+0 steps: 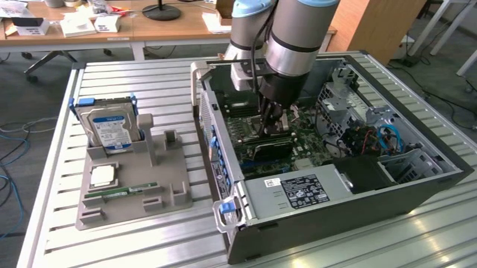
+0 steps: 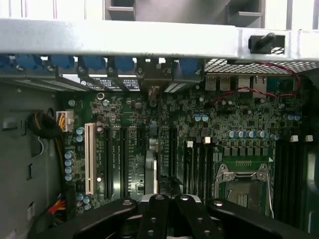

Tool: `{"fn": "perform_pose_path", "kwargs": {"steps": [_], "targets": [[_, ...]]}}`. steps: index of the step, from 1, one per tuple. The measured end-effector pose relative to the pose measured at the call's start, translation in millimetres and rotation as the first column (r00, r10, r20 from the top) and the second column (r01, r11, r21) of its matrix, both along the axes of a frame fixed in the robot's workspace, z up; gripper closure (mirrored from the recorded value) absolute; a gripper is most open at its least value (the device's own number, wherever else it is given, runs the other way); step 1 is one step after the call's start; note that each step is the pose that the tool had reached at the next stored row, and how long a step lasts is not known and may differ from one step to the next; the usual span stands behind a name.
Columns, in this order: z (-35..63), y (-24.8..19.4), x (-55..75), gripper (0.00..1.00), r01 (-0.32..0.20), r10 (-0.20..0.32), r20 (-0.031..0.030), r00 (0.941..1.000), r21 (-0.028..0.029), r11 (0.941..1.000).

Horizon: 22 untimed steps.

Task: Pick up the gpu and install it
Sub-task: 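Press down on the gpu until it lock into place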

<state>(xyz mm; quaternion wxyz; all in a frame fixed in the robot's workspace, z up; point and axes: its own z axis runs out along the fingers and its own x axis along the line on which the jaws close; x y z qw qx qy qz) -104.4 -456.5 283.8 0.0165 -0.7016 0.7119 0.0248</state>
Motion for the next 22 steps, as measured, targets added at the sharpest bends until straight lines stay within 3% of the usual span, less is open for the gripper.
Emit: {"fn": "perform_pose_path", "kwargs": {"steps": [22], "targets": [[-6.9,0.0,3.6,0.89,-0.035,0.035,-0.0002,0.9994,-0.0003,0.9994]]}}
